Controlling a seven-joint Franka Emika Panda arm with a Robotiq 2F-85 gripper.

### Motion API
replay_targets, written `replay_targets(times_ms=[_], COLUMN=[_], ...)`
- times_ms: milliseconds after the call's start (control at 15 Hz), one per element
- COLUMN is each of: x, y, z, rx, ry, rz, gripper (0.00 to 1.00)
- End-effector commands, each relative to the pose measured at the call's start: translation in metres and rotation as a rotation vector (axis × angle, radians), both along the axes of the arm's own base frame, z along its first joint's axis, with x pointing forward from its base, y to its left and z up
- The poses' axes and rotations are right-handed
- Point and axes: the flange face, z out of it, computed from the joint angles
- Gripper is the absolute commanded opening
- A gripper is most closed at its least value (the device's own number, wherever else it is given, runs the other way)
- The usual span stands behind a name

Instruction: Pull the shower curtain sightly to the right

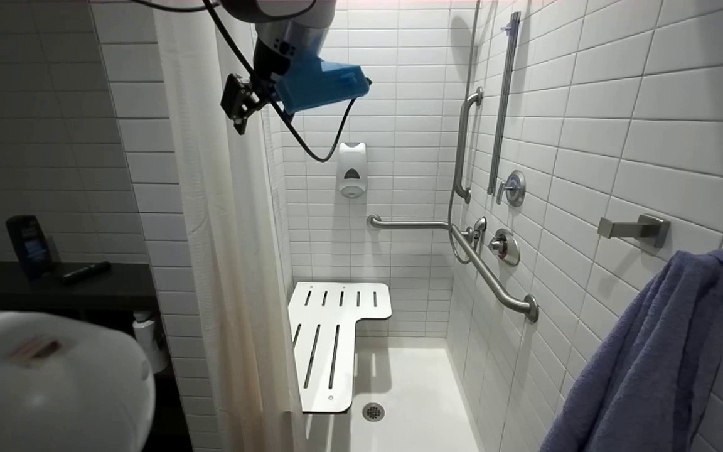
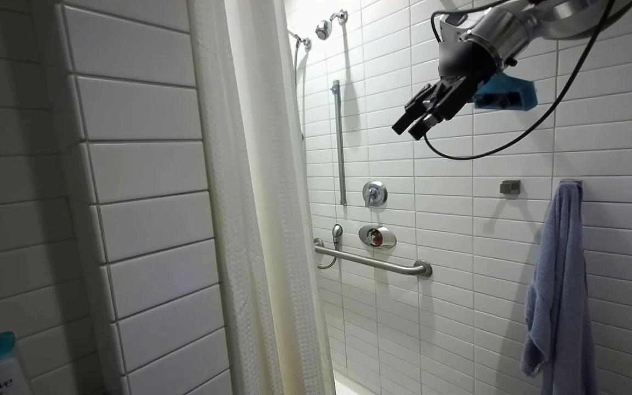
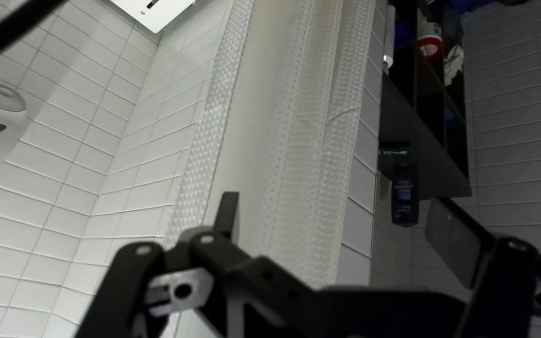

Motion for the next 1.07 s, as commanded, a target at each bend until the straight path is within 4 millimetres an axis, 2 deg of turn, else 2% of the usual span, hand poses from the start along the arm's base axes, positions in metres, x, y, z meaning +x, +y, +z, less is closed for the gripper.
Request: replay_targets(times_ms=[0, 267, 1000], x=[0.0002, -0.0008, -0.0024], y=[-0.0002, -0.0020, -0.0034], z=[0.0005, 0.0006, -0.0029], rx=[0.000, -0.006, -0.014], ry=[0.001, -0.011, -0.168], rz=[0.001, 0.005, 0.252], gripper=[1.00, 1.00, 1.00])
